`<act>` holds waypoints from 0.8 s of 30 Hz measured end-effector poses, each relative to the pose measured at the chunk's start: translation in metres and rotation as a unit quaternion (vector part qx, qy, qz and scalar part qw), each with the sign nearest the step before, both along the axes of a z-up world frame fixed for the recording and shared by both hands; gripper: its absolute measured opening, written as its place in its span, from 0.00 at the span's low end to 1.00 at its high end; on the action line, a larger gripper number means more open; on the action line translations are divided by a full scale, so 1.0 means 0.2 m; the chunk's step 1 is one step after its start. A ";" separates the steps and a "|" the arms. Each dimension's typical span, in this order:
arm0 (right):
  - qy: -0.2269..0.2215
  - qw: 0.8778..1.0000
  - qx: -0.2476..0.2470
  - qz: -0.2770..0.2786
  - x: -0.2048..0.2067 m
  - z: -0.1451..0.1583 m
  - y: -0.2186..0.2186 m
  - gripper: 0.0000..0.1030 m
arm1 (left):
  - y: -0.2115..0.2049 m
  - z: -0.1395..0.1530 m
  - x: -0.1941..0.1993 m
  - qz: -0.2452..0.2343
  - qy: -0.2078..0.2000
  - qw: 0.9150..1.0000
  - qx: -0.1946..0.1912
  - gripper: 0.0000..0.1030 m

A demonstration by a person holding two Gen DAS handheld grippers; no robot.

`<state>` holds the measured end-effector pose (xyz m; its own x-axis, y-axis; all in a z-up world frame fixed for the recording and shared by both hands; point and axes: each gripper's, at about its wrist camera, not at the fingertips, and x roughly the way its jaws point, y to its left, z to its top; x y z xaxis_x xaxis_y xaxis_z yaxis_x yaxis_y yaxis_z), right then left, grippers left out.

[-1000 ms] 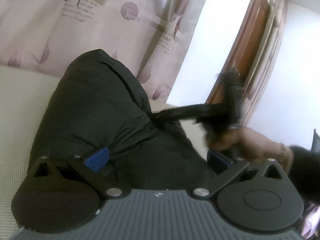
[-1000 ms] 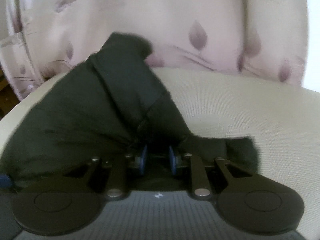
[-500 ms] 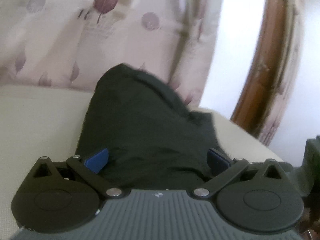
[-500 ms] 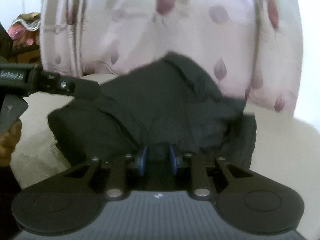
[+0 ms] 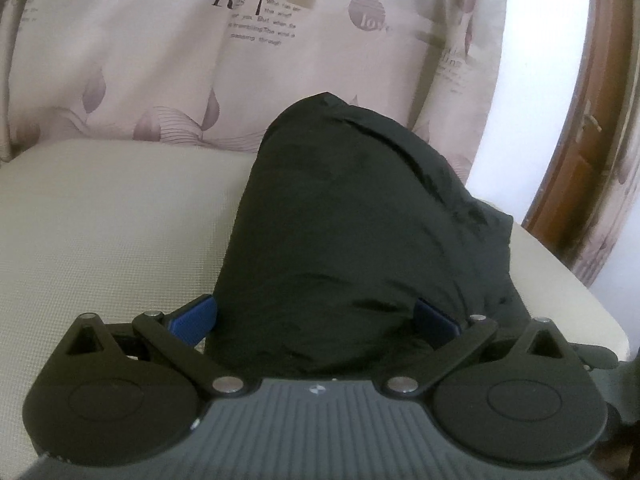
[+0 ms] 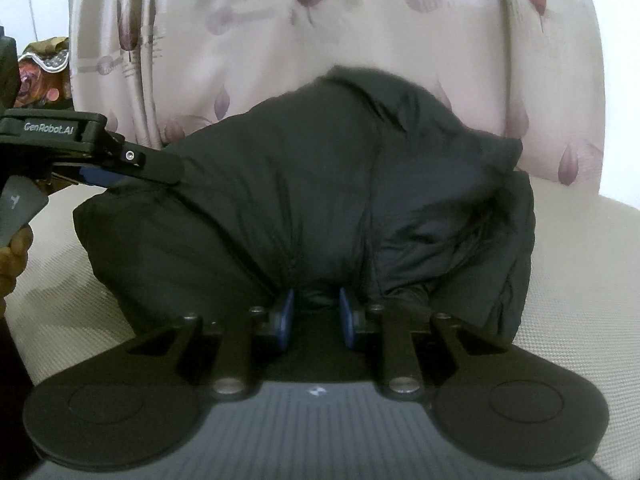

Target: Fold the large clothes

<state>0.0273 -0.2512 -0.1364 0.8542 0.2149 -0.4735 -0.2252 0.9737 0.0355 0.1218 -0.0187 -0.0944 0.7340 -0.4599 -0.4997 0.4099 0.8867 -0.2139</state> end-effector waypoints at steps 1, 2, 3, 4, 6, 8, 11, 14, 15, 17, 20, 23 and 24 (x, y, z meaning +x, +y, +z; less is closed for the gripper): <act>-0.001 1.000 0.001 0.000 -0.02 0.00 0.01 0.22 | 0.00 0.00 0.00 0.000 0.000 1.000 0.003 1.00; -0.002 1.000 0.000 0.000 -0.02 0.00 0.00 0.22 | -0.01 0.01 0.00 0.000 -0.001 1.000 0.006 1.00; -0.003 1.000 -0.002 0.000 -0.02 0.00 0.01 0.22 | -0.01 0.01 0.00 0.001 -0.002 1.000 0.010 1.00; -0.003 1.000 -0.001 -0.001 -0.02 0.00 0.00 0.22 | -0.01 0.01 0.00 0.001 -0.004 1.000 0.013 1.00; -0.006 1.000 -0.002 -0.003 -0.06 -0.02 0.02 0.22 | -0.02 0.01 0.00 0.002 -0.005 1.000 0.017 1.00; -0.009 1.000 -0.002 -0.005 -0.09 -0.03 0.05 0.22 | -0.03 0.02 0.00 0.003 -0.007 1.000 0.022 1.00; -0.010 1.000 -0.001 -0.005 -0.10 -0.03 0.05 0.22 | -0.04 0.02 0.01 0.000 -0.013 0.999 0.032 1.00; -0.011 1.000 -0.001 -0.005 -0.09 -0.03 0.05 0.22 | -0.05 0.03 0.02 -0.006 -0.024 0.999 0.049 1.00; -0.012 1.000 0.000 -0.004 -0.09 -0.04 0.05 0.22 | -0.06 0.03 0.02 -0.008 -0.027 0.998 0.053 1.00; -0.012 1.000 0.001 -0.004 -0.09 -0.03 0.06 0.22 | -0.06 0.03 0.04 -0.013 -0.031 0.998 0.058 1.00; -0.013 1.000 -0.001 -0.001 -0.09 -0.04 0.06 0.22 | -0.06 0.03 0.08 -0.019 -0.029 0.998 0.056 1.00; -0.008 1.000 -0.007 0.010 -0.08 -0.03 0.05 0.22 | -0.04 0.01 0.11 -0.025 -0.010 0.999 0.036 1.00; -0.005 1.000 -0.008 0.014 -0.08 -0.03 0.04 0.22 | -0.03 0.00 0.12 -0.026 0.000 0.999 0.024 1.00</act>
